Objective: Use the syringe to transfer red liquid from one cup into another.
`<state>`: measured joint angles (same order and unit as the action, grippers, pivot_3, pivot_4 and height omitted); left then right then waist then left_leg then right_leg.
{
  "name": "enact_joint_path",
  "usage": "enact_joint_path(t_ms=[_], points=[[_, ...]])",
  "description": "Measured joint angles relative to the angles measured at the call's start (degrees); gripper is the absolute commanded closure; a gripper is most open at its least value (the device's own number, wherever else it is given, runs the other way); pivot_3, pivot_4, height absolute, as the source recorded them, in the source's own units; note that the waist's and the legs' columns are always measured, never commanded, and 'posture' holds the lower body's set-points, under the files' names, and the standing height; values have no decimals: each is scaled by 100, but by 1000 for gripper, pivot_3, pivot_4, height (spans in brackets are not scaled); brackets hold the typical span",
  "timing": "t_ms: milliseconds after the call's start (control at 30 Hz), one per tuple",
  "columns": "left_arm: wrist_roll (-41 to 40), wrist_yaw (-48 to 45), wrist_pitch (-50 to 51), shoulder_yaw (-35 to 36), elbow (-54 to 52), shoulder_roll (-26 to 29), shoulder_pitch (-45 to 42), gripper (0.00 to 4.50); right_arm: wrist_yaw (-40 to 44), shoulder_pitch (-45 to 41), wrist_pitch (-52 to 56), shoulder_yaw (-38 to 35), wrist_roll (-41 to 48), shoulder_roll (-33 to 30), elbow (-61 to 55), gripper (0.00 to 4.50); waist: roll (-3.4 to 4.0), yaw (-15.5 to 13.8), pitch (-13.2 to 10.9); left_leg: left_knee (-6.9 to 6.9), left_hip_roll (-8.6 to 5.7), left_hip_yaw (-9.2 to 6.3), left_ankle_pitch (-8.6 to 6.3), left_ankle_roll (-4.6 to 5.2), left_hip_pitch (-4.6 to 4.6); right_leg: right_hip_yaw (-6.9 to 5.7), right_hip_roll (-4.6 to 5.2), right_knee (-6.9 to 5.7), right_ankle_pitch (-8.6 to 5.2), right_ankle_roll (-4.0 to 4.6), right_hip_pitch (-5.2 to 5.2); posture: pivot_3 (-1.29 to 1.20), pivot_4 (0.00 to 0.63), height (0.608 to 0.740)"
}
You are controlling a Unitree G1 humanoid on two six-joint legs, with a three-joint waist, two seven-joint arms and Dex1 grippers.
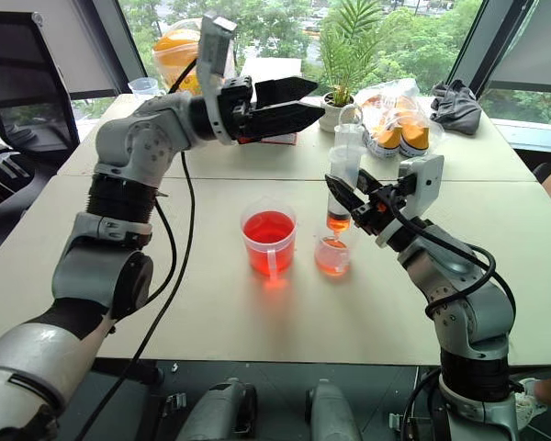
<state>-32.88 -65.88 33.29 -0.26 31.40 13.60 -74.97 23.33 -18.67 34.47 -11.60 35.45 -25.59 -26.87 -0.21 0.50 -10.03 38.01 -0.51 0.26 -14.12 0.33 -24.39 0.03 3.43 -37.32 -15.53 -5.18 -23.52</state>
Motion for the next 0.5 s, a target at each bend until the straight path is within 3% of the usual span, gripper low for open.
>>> enact_joint_path(t_ms=[333,433,500], points=[[498,-119,-408,-134,684,-558,-232,48,-47,149,-107,67,-140,-6,-51,3111,-1,16,-1,-1,1,-1,-1,1,0,0,-3,0,-1,-1,0,0,150,740],[623,-145,-501,-137,816,-677,-234,947,-63,149,-106,68,-141,-13,-71,3111,-2,10,-1,-1,1,-1,-1,1,0,0,-4,0,0,-1,0,0,150,740],[649,-147,-513,-128,880,-718,-235,2000,-70,149,-106,68,-140,-18,-115,3111,-2,10,-1,-1,1,-1,-1,1,-1,1,-4,1,0,-1,0,0,150,740]])
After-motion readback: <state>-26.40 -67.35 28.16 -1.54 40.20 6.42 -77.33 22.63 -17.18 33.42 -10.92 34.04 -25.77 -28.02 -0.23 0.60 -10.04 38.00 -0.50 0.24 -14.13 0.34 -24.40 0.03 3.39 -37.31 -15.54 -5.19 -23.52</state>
